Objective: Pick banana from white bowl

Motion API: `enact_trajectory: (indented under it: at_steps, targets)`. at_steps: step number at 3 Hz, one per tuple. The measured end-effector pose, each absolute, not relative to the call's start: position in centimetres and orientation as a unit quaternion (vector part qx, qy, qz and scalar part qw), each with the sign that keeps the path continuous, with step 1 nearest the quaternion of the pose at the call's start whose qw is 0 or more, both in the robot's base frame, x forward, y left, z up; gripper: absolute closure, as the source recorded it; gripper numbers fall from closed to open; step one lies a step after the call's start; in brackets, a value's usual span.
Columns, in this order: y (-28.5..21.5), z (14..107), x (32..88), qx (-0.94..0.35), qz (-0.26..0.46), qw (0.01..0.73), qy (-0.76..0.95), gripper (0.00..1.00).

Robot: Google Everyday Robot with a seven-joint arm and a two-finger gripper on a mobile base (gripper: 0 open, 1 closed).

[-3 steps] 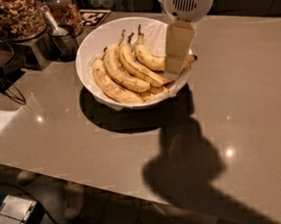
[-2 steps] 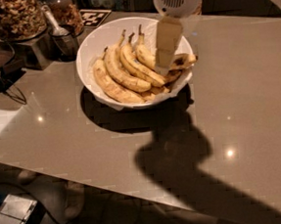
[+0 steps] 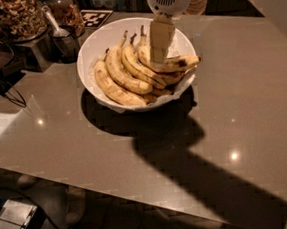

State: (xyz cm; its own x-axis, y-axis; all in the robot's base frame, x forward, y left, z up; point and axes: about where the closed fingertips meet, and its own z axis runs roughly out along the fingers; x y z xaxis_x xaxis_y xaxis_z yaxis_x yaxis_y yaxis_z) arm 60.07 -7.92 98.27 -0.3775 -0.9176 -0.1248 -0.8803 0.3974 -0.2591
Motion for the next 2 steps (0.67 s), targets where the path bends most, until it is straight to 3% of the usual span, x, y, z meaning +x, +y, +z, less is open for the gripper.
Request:
enact_trajectory:
  at_steps: [2]
  targets:
    - [-7.8, 95.6, 60.8, -0.54, -0.058, 0.099, 0.834, 0.27]
